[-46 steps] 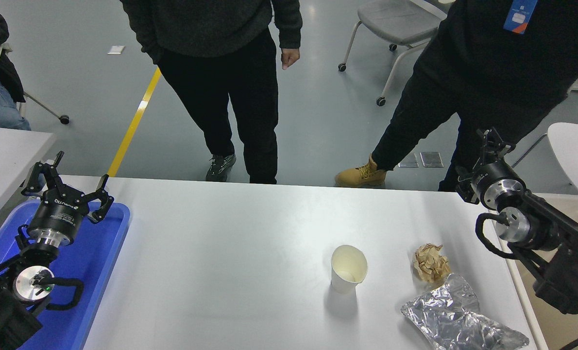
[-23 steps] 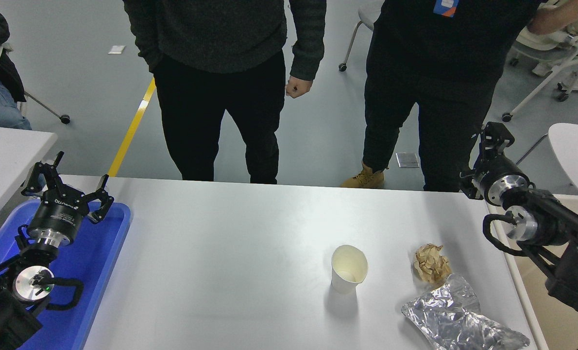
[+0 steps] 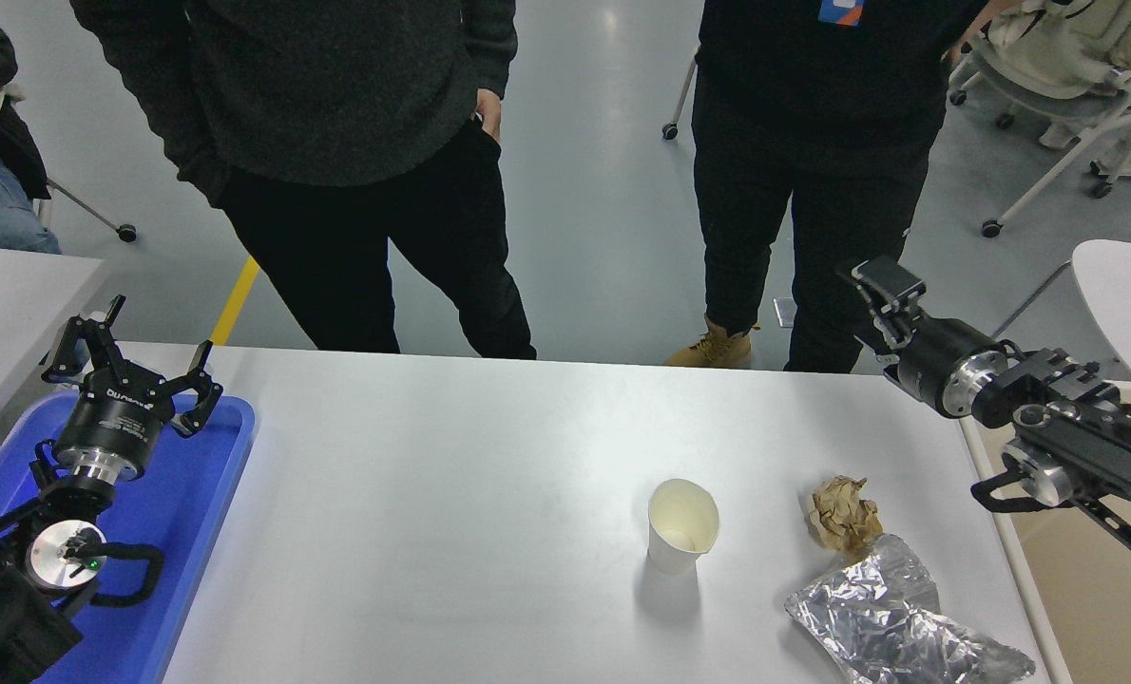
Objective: Clean the table surface
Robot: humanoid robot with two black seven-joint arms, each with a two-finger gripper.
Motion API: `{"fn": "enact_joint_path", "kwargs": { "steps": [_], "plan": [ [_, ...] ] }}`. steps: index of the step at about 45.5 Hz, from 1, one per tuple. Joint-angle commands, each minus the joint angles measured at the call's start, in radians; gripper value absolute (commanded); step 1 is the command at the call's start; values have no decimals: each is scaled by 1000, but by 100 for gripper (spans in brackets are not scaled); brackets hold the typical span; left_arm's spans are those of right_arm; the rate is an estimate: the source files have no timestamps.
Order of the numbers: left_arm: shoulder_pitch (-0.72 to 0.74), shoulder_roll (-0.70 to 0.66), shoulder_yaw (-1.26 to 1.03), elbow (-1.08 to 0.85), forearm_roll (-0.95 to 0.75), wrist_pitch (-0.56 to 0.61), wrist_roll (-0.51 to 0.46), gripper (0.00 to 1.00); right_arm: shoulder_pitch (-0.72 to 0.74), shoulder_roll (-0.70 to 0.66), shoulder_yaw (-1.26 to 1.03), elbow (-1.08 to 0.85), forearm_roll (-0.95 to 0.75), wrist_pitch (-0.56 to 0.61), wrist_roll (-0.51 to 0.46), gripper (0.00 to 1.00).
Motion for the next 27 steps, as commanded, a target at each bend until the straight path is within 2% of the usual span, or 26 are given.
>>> {"fn": "enact_joint_path", "kwargs": {
  "steps": [1,20,27],
  "plan": [
    [0,0,0,0,0,0,1,100,72,-68,-208,94,-256,11,0,100],
    [0,0,0,0,0,0,0,100,278,-85,-523,209,-440,45,-2,100],
    [0,0,0,-1,0,0,1,100,338,-71,-605,210,-451,45,-6,100]
  ]
}}
